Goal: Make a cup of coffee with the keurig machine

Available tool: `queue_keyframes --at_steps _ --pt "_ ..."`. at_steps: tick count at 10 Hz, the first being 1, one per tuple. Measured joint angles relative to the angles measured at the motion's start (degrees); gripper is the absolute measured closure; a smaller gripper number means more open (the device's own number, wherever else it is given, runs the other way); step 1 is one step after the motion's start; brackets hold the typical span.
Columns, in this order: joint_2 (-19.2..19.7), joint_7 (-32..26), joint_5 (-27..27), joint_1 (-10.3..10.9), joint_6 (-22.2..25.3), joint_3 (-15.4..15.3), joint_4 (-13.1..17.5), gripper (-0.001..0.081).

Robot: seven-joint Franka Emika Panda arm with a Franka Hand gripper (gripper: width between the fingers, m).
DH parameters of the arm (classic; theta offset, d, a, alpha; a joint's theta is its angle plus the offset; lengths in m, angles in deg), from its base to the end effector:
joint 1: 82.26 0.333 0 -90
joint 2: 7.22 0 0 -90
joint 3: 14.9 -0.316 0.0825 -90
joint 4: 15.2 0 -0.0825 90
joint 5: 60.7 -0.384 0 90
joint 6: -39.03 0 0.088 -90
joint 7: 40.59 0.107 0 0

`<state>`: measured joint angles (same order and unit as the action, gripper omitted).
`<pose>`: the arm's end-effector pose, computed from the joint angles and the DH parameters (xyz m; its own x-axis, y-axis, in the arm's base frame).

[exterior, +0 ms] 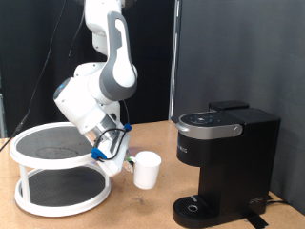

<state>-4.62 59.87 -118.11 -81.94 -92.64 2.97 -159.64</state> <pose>0.4245 -0.1164 0.2472 -0.9150 -0.1652 -0.3682 -0.3440 0.7962 0.4977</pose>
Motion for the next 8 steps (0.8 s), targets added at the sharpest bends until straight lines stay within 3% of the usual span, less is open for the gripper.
queue_keyframes --at_steps 8 --pt "3.6 -9.5 -10.7 0.2 -2.5 -5.7 0.3 0.0802"
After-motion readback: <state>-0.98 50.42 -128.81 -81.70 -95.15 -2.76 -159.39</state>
